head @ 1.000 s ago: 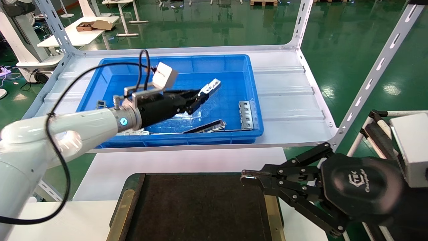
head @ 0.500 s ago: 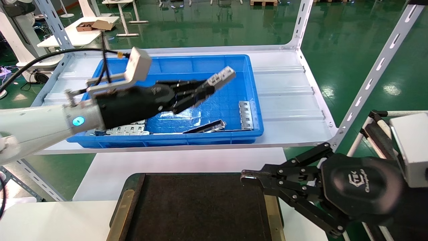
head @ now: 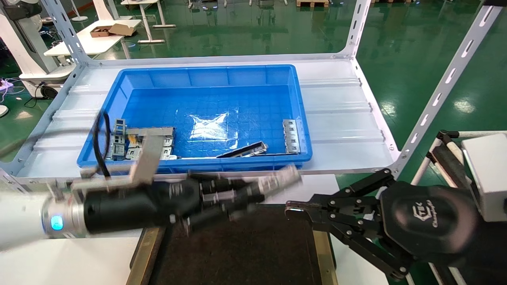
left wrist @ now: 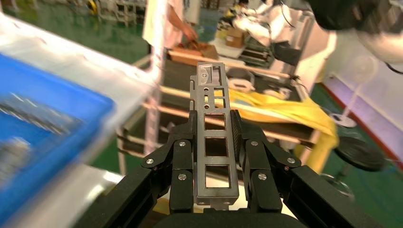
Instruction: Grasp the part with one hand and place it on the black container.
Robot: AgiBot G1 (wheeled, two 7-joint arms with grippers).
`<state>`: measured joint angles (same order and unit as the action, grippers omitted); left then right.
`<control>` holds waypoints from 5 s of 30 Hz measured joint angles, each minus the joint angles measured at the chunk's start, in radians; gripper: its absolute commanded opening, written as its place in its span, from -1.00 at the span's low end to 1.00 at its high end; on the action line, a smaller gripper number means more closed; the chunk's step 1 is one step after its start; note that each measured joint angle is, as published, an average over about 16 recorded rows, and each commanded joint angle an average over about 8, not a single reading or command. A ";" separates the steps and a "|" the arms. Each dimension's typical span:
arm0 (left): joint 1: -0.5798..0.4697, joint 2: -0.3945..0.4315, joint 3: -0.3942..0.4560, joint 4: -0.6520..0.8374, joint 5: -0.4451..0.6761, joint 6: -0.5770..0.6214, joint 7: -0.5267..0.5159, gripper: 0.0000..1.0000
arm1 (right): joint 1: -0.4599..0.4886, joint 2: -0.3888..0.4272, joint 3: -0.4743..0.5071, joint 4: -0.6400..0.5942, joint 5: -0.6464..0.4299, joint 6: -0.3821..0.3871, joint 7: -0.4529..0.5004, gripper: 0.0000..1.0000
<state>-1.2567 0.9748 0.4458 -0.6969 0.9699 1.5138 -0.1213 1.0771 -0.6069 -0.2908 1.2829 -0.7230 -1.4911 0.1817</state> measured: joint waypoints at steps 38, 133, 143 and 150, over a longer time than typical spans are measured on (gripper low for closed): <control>0.599 0.199 0.158 -0.429 0.285 -1.264 -0.619 -1.00 | 0.001 0.001 -0.002 0.000 0.002 0.001 -0.001 -1.00; 0.406 -0.146 0.330 -0.571 -0.064 -0.851 -0.243 1.00 | 0.002 0.003 -0.008 0.000 0.005 0.003 -0.004 1.00; 0.403 -0.183 0.222 -0.486 -0.191 -0.624 -0.056 1.00 | 0.002 0.003 -0.008 0.000 0.006 0.004 -0.004 1.00; 0.397 -0.195 0.196 -0.459 -0.225 -0.567 -0.021 1.00 | 0.002 0.004 -0.009 0.000 0.006 0.004 -0.004 1.00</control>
<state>-0.8599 0.7798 0.6417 -1.1563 0.7447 0.9470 -0.1424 1.0790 -0.6034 -0.2993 1.2828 -0.7172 -1.4874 0.1774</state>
